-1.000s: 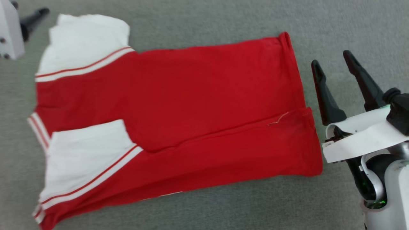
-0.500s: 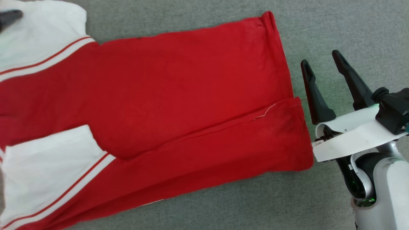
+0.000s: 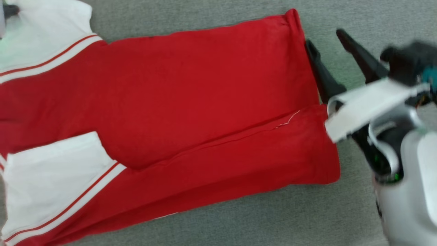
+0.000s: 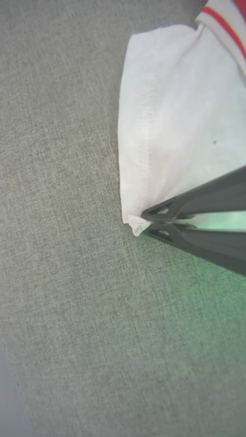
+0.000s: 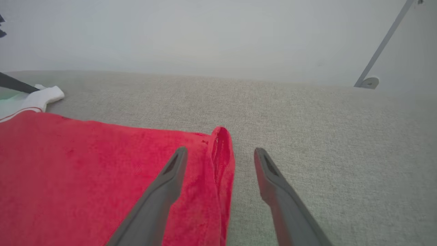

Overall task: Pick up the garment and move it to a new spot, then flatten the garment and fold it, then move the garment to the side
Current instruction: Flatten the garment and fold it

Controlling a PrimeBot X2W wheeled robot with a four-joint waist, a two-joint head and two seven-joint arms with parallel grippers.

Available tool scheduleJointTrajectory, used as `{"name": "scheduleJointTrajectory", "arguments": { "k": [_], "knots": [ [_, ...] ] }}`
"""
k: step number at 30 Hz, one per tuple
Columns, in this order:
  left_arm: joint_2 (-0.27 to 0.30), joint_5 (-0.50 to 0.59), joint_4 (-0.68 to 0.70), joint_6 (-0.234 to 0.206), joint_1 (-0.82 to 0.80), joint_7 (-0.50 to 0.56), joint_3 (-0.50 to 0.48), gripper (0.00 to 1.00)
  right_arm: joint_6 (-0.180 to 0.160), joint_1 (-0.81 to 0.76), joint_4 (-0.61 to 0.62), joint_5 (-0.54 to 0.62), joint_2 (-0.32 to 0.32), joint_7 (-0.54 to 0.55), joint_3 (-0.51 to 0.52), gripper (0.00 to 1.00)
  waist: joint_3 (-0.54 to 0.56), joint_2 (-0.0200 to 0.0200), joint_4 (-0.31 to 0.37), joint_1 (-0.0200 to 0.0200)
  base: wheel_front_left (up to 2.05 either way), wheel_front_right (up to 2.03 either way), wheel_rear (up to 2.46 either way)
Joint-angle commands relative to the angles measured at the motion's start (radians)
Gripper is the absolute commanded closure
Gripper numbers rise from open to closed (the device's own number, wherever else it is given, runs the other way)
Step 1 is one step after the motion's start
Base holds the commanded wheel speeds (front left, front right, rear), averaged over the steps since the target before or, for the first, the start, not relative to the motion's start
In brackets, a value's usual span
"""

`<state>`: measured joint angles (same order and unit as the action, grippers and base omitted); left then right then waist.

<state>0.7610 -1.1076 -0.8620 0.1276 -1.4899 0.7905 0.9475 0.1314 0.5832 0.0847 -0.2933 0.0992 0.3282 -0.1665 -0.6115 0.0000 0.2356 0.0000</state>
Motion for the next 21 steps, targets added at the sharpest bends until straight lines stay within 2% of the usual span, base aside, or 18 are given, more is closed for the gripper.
{"name": "scheduleJointTrajectory", "arguments": {
  "k": [1, 9, 11, 18, 19, 20, 21],
  "knots": [
    [-0.019, -0.004, -0.013, 0.004, 0.054, 0.013, 0.029, 1.00, -0.002, 0.043, -0.028, -0.006, 0.011, 0.026, -0.003, 0.00, -0.002, 0.0000, -0.012, 0.0000, 0.00, 0.00, 0.00],
    [-0.032, -0.022, 0.002, 0.004, 0.034, -0.006, 0.048, 1.00, -0.002, 0.251, -0.266, -0.059, 0.037, 0.191, -0.019, 0.00, -0.010, 0.0000, -0.046, 0.0000, 0.00, 0.00, 0.00],
    [-0.032, -0.025, 0.003, 0.004, 0.034, -0.009, 0.050, 1.00, -0.002, 0.271, -0.295, -0.066, 0.036, 0.215, -0.023, 0.00, -0.011, 0.0000, -0.049, 0.0000, 0.00, 0.00, 0.00],
    [-0.032, -0.043, 0.007, 0.004, 0.026, -0.027, 0.062, 1.00, -0.002, 0.351, -0.470, -0.118, 0.024, 0.411, -0.032, 0.00, -0.010, 0.0000, -0.059, 0.0000, 0.00, 0.00, 0.00],
    [-0.032, -0.046, 0.007, 0.004, 0.025, -0.029, 0.064, 1.00, -0.002, 0.359, -0.490, -0.124, 0.022, 0.439, -0.032, 0.08, -0.010, 0.0000, -0.059, 0.0000, 0.00, 0.00, 0.00],
    [-0.033, -0.048, 0.007, 0.004, 0.024, -0.031, 0.065, 1.00, -0.002, 0.365, -0.510, -0.127, 0.020, 0.468, -0.027, 0.56, -0.009, 0.0000, -0.059, 0.0000, 0.00, 0.00, 0.00],
    [-0.032, -0.050, 0.007, 0.004, 0.024, -0.033, 0.067, 1.00, -0.002, 0.371, -0.528, -0.129, 0.019, 0.494, -0.019, 1.00, -0.008, 0.0000, -0.059, 0.0000, 0.00, 0.00, 0.00]
  ]
}}
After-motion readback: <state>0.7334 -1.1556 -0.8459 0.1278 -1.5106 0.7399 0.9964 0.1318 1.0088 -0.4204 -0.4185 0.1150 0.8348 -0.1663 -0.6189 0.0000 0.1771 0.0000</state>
